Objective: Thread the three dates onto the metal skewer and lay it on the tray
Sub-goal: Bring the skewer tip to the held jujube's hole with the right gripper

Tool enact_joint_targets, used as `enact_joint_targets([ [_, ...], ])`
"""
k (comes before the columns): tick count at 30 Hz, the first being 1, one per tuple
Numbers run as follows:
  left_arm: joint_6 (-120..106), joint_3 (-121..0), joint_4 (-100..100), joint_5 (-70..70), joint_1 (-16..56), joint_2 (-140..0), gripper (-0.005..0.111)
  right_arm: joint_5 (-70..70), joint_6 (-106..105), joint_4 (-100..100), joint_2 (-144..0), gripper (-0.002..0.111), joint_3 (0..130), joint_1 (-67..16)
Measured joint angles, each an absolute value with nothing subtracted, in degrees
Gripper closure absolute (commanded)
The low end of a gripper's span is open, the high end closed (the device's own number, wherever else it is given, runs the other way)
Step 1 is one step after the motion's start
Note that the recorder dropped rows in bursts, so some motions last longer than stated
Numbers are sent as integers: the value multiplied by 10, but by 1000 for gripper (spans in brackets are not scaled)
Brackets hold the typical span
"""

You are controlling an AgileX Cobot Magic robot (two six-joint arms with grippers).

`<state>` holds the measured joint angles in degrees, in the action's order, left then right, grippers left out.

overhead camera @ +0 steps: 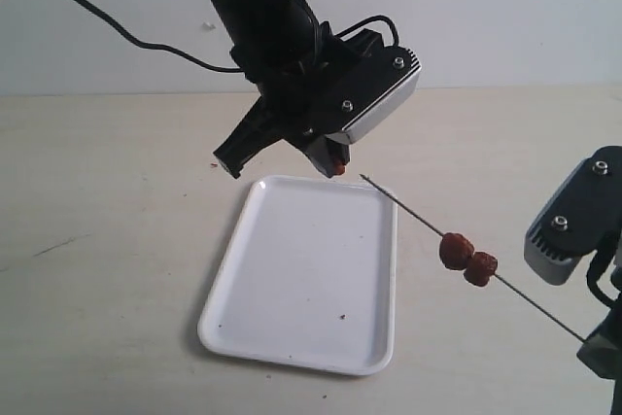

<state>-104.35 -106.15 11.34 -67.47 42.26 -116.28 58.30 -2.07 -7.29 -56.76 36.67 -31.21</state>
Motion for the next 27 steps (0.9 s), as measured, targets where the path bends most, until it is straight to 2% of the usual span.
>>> enact_joint_targets([
  [16,-1043,-1062,110,-659,423,-1163,95,592,-15,-36,-641,108,445,-312],
  [27,-1043,-1062,110,-658,423,-1163,95,620,-13,-36,-647,108,447,-312],
])
